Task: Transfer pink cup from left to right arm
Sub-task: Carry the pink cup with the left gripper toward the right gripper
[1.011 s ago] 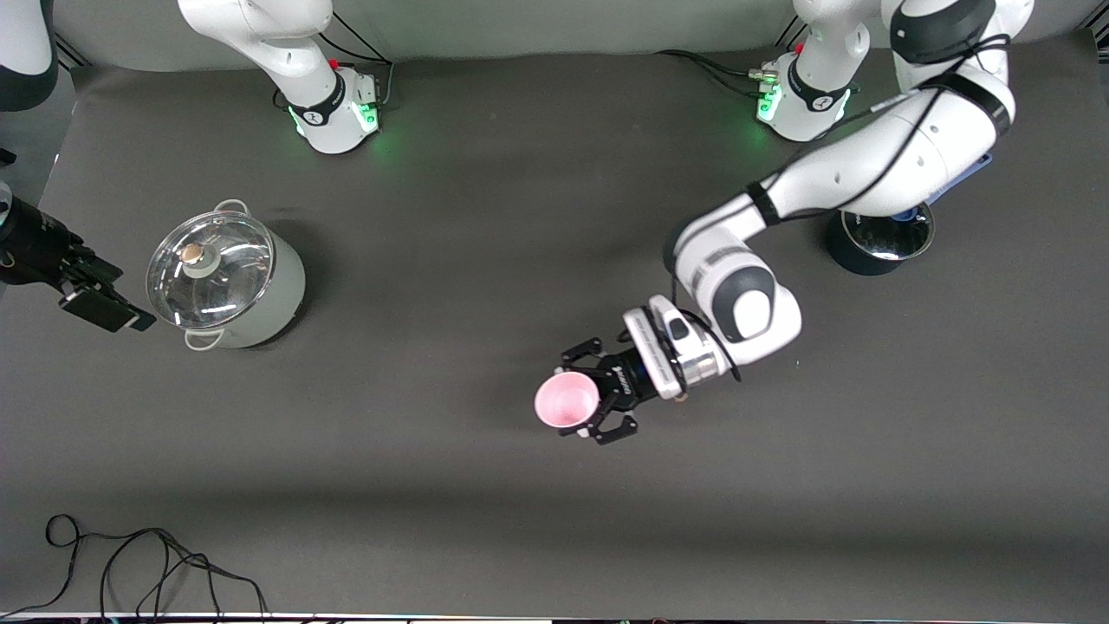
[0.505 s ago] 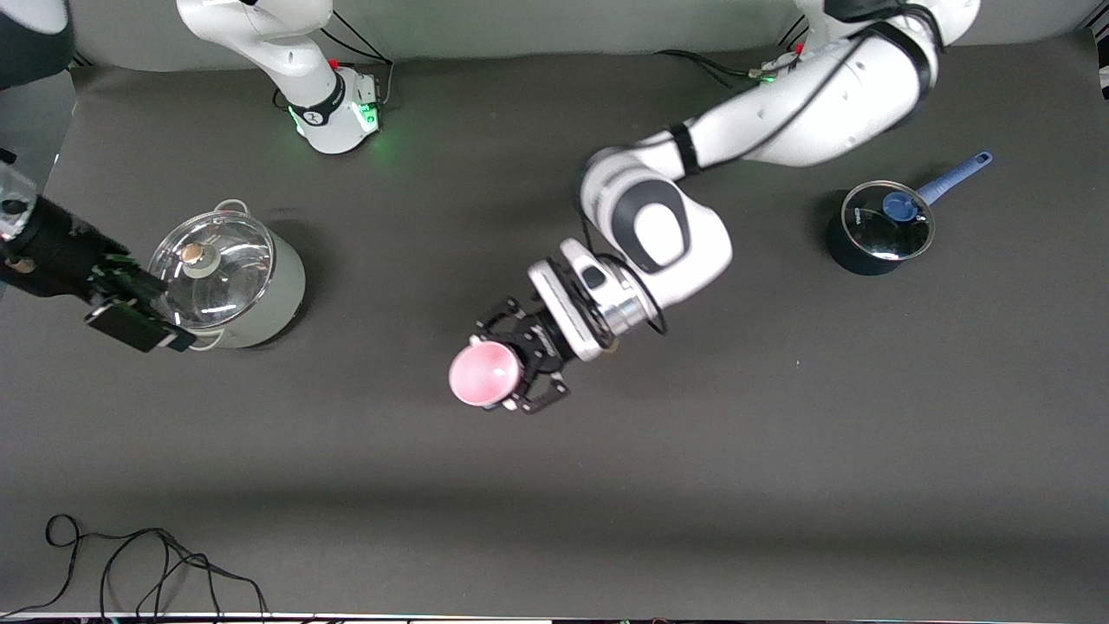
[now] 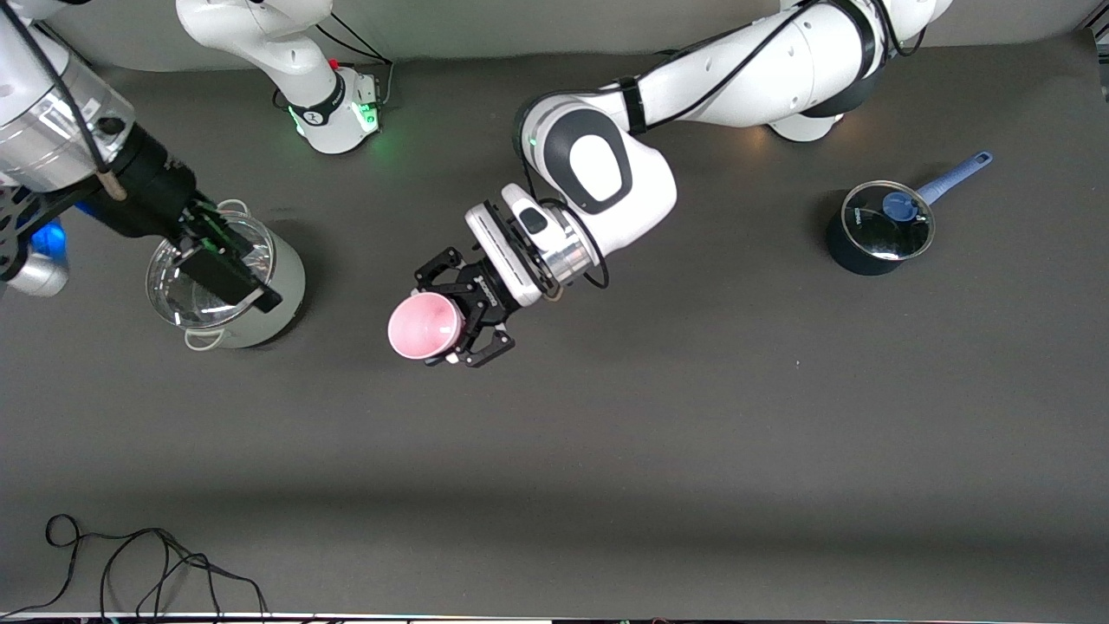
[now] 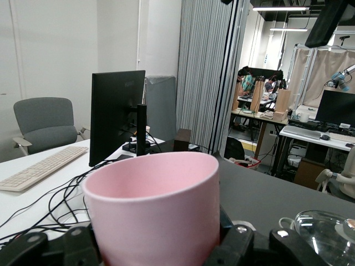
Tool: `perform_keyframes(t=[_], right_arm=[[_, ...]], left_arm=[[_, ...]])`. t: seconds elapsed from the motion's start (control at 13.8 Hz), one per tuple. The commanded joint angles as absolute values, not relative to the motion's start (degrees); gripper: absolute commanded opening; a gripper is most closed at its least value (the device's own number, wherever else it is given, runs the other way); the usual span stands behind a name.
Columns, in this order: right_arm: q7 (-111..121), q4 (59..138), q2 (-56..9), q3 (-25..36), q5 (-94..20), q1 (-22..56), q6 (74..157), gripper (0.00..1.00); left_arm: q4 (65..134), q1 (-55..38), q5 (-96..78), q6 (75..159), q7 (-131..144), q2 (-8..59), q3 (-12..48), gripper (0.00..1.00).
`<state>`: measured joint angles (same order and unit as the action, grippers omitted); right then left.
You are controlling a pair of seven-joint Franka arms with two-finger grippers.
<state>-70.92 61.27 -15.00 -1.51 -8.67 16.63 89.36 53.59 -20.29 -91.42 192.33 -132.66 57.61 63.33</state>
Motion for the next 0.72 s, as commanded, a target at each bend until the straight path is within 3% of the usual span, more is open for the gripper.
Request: perform_keyframes(t=[0.0, 0.29, 0.65], right_arm=[[-73.4, 58.8, -16.1, -1.0, -7.7, 20.0, 86.1, 1.00], [-75.3, 59.1, -16.4, -1.1, -4.3, 25.1, 85.2, 1.00], [-75.2, 59.1, -19.1, -1.1, -4.3, 25.8, 83.2, 1.00]], left_arm=[[50.9, -23.2, -92.0, 194.5, -129.8, 56.4, 61.9, 0.00], [49.9, -25.1, -92.0, 195.6, -129.7, 56.3, 61.3, 0.00], [49.6, -25.2, -92.0, 195.6, -129.6, 56.3, 61.3, 0.00]])
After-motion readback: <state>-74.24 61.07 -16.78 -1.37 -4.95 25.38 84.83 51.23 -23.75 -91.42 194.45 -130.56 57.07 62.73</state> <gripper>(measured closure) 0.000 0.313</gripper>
